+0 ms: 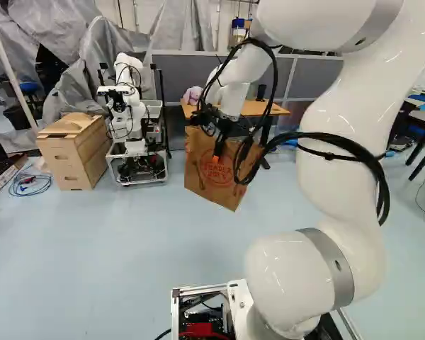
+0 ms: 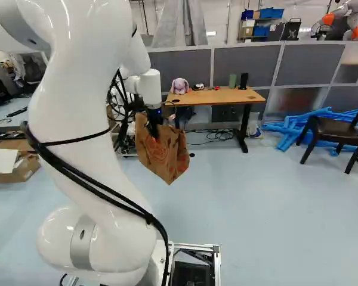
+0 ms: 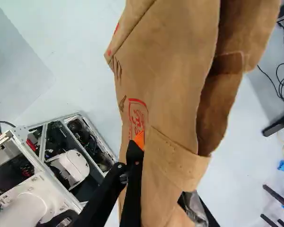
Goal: Pick up the bag on the ground and place it on the table
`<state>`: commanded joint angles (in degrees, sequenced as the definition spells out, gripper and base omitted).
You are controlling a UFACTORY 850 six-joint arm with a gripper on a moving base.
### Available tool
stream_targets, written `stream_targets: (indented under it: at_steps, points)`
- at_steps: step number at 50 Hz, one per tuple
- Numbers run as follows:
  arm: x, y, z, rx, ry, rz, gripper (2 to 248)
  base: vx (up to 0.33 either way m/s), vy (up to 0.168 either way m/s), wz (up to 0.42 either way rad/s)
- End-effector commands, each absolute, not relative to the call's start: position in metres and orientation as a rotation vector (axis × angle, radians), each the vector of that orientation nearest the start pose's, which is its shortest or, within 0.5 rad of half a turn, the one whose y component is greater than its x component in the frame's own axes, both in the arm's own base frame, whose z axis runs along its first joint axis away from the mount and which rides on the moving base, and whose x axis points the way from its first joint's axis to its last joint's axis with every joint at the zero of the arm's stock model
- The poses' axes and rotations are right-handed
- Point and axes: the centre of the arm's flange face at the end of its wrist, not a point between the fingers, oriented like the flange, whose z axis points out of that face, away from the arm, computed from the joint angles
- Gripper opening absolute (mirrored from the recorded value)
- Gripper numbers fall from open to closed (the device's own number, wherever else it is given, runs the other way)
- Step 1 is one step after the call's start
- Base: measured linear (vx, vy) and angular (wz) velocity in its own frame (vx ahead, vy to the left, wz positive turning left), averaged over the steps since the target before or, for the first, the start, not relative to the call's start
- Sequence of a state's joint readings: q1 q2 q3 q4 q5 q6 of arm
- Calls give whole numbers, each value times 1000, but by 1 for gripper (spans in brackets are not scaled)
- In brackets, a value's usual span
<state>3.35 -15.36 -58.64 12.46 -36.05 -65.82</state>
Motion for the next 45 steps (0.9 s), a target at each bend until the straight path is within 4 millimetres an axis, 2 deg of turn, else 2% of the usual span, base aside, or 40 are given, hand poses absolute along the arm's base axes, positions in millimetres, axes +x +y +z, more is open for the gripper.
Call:
stream_targets:
  at_steps: [16, 45]
  points:
    - [517, 32, 468, -2679, -1499, -299, 21, 0, 0, 0]
    - [546, 9, 510, -2736, -1465, -440, 21, 0, 0, 0]
